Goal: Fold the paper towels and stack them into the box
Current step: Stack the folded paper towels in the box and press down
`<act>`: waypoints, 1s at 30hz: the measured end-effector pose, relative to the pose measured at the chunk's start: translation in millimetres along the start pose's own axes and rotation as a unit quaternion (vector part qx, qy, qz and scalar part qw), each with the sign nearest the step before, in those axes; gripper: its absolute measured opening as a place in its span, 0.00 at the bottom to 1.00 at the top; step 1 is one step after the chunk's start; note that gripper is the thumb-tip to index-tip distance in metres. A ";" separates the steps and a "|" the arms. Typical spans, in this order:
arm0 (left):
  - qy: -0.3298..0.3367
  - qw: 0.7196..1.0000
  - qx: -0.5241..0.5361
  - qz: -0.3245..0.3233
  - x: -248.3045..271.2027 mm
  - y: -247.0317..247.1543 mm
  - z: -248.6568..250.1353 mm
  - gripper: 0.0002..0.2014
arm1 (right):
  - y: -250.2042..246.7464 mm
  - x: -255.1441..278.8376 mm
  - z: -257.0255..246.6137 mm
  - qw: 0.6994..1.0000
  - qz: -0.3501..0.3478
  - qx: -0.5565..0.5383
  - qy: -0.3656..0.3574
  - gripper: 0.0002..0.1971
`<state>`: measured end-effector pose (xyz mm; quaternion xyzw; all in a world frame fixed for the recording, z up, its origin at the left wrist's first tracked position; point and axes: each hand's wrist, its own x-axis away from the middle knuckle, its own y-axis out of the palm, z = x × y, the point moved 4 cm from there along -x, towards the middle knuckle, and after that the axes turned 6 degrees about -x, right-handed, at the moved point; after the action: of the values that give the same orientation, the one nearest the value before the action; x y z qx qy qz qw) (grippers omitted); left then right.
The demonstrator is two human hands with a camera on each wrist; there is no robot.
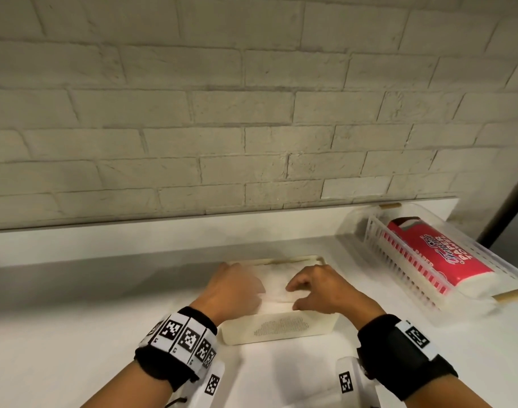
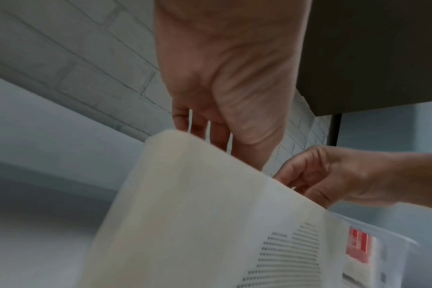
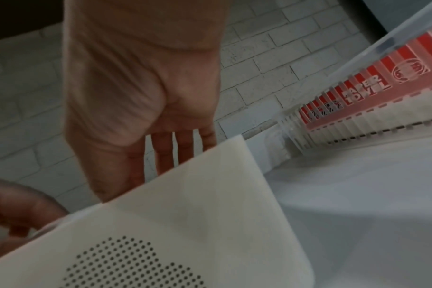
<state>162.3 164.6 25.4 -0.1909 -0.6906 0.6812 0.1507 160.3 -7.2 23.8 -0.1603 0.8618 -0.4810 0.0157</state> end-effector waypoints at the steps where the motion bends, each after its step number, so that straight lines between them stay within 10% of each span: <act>1: 0.001 1.000 -0.018 0.009 0.5 0.8 -0.1 0.17 | 0.1 0.5 -0.7 1.000 -0.002 0.007 -0.004 0.20; 20: 0.003 0.998 0.051 0.027 11.8 -3.5 -13.7 0.17 | -13.8 9.8 6.2 0.998 0.049 -0.023 -0.031 0.07; 30: -0.053 0.980 -0.097 -0.166 16.2 -0.8 -19.9 0.20 | -16.7 15.4 18.4 0.989 0.000 0.144 0.041 0.09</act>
<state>157.2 189.8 25.9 -0.0506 -0.7827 0.5852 0.2058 153.4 -34.9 29.9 -0.1365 0.7834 -0.6063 0.0033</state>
